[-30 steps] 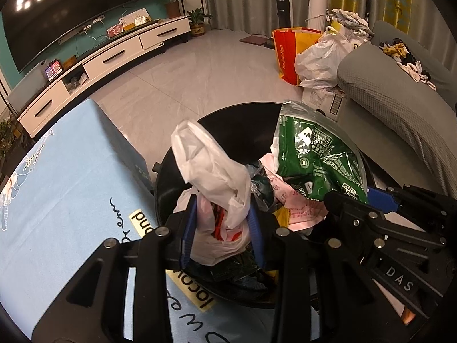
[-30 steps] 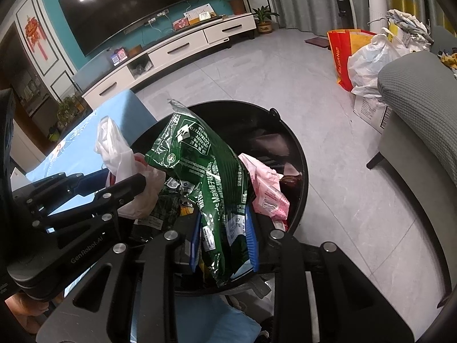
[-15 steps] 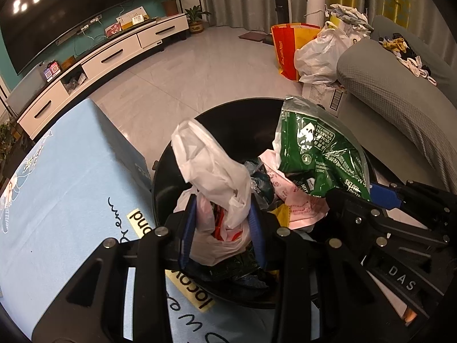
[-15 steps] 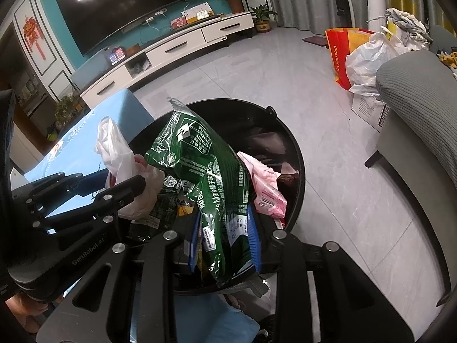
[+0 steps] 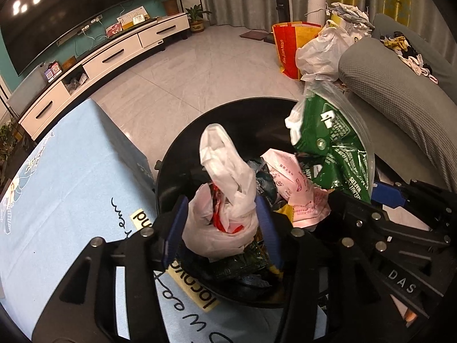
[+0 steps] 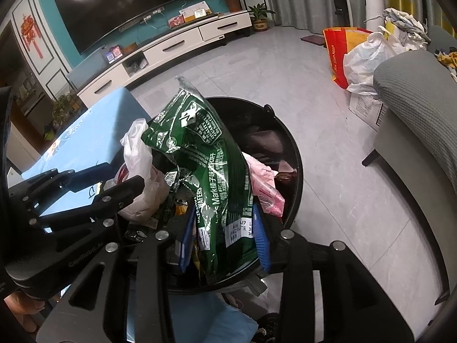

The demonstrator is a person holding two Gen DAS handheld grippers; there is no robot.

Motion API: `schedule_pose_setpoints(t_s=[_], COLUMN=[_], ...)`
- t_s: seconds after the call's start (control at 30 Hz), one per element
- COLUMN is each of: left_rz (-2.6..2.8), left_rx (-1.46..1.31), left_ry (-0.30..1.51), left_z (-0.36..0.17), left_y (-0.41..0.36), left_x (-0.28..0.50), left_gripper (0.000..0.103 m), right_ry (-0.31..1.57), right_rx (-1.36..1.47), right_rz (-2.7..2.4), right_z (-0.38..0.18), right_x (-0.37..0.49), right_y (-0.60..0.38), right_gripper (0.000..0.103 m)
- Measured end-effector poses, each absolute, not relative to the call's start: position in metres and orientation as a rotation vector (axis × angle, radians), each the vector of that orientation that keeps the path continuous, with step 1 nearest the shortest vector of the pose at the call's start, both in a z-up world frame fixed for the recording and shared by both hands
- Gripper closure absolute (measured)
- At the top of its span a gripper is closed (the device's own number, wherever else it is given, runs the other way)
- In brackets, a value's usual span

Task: Collect trash

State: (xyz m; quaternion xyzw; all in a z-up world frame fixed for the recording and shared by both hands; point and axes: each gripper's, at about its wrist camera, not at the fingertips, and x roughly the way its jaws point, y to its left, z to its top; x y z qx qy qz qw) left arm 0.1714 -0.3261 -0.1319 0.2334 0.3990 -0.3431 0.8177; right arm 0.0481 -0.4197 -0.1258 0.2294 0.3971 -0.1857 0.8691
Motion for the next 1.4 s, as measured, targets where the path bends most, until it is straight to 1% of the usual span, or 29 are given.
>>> schedule_pose_setpoints(t_s=[0.07,0.1,0.17,0.3,0.47,0.6,0.7,0.83,0.9,0.93,1.0,1.23,1.27,1.33,1.4], left_rz=[-0.731,-0.732,-0.732,-0.732,-0.729,-0.724,-0.719,-0.716,-0.713,-0.711,-0.706,-0.680,-0.677,-0.674,-0.666], left_rx=[0.495,0.494,0.492,0.484,0.478,0.475,0.466,0.461,0.454,0.450,0.436,0.400,0.394,0.383,0.371], left_ry=[0.849,0.849,0.846,0.844,0.843,0.838,0.837,0.831,0.825,0.822,0.814,0.799,0.800,0.806,0.816], left_z=[-0.131,-0.131,-0.130,-0.128,-0.127,-0.125,-0.124,-0.121,-0.118,-0.116,-0.111,-0.095,-0.093,-0.088,-0.084], left_y=[-0.325,-0.324,-0.323,-0.322,-0.319,-0.317,-0.315,-0.312,-0.309,-0.308,-0.302,-0.284,-0.281,-0.276,-0.270], left_x=[0.172,0.171,0.171,0.171,0.173,0.173,0.173,0.173,0.173,0.172,0.172,0.170,0.170,0.168,0.167], left_gripper=[0.049,0.045,0.040,0.035,0.034,0.032,0.030,0.027,0.022,0.021,0.014,0.005,0.003,0.003,0.003], right_ry=[0.831,0.833,0.834,0.836,0.840,0.834,0.829,0.822,0.812,0.805,0.793,0.768,0.766,0.766,0.776], right_rx=[0.478,0.478,0.474,0.464,0.457,0.454,0.445,0.443,0.440,0.439,0.438,0.437,0.441,0.449,0.453], right_rz=[-0.391,-0.391,-0.394,-0.400,-0.410,-0.418,-0.426,-0.432,-0.437,-0.439,-0.444,-0.446,-0.448,-0.450,-0.449], right_z=[-0.126,-0.126,-0.125,-0.121,-0.120,-0.118,-0.116,-0.113,-0.109,-0.107,-0.103,-0.090,-0.088,-0.085,-0.083], right_x=[0.047,0.048,0.047,0.048,0.049,0.048,0.048,0.046,0.043,0.042,0.039,0.031,0.029,0.026,0.022], right_y=[-0.421,-0.420,-0.419,-0.416,-0.415,-0.414,-0.413,-0.411,-0.411,-0.411,-0.411,-0.407,-0.406,-0.405,-0.403], right_gripper=[0.065,0.065,0.064,0.060,0.056,0.048,0.044,0.043,0.038,0.038,0.034,0.022,0.020,0.015,0.007])
